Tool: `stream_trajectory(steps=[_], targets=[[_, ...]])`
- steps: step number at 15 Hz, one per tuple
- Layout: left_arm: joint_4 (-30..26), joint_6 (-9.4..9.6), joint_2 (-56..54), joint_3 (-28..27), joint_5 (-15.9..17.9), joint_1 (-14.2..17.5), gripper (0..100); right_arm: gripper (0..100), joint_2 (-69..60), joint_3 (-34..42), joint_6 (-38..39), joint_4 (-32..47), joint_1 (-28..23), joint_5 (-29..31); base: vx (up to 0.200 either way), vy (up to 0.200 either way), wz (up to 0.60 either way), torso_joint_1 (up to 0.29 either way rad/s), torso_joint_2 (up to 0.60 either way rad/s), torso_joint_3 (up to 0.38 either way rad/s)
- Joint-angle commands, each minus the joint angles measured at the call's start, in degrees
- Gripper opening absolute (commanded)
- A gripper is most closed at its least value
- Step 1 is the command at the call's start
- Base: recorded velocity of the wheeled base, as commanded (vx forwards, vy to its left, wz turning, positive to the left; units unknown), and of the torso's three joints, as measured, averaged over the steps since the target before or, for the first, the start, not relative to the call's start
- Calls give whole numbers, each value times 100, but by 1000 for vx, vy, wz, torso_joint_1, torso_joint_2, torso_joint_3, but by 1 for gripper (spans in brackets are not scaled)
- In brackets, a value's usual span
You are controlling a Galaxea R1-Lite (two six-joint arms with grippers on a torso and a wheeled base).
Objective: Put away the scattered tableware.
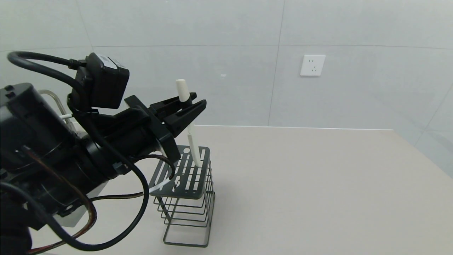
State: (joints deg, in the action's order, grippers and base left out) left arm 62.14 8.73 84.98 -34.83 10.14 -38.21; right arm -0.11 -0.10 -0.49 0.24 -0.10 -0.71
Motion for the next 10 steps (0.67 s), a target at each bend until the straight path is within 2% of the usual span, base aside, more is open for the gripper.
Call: stream_trajectory(steps=[1, 8, 10], targets=[[9, 24, 177, -6, 58, 32, 0, 100, 11, 1, -4, 2, 1, 0, 0, 0, 0, 0, 0, 0], [150, 59, 537, -252, 67, 32, 0, 100, 11, 1, 5, 2, 1, 0, 0, 0, 0, 0, 0, 0], [176, 68, 537, -261, 67, 164, 0, 100, 11, 1, 5, 2, 1, -8, 0, 0, 0, 0, 0, 0]])
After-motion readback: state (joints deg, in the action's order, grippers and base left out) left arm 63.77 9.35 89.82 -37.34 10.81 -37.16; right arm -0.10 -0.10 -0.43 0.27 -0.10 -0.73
